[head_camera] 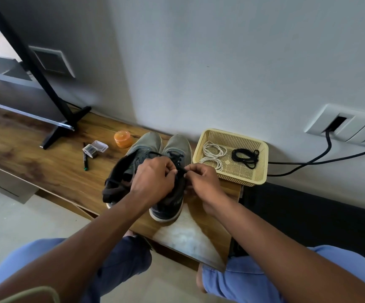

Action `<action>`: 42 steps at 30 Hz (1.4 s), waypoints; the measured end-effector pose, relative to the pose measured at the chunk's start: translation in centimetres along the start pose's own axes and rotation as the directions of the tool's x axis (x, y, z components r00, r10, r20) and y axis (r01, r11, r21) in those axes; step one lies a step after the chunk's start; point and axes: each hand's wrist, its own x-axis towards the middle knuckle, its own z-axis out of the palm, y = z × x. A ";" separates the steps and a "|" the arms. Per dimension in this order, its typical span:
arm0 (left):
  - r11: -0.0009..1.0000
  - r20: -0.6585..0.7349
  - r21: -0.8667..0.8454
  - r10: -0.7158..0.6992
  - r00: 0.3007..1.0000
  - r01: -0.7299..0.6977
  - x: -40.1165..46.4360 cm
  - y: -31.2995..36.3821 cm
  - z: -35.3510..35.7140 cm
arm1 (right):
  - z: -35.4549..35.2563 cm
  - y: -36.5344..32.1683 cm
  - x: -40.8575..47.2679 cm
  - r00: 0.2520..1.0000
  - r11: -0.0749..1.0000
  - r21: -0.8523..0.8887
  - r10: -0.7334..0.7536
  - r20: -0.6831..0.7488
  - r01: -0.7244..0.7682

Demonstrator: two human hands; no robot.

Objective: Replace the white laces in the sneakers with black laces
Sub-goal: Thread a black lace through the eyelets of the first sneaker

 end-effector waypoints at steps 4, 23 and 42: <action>1.000 0.003 -0.021 0.011 1.000 -0.011 0.0 0.2 -0.1 | -0.1 0.0 -0.1 1.000 0.999 0.041 0.016 0.018 -0.017; 0.999 -0.048 0.016 0.038 0.998 -0.037 -0.1 -0.1 0.4 | 0.3 -0.2 -0.5 1.000 0.997 0.071 -0.002 -0.021 0.004; 0.991 -0.029 0.101 0.090 0.995 -0.087 0.1 0.0 0.5 | 0.4 0.3 -0.1 0.999 0.997 0.077 -0.008 -0.048 0.012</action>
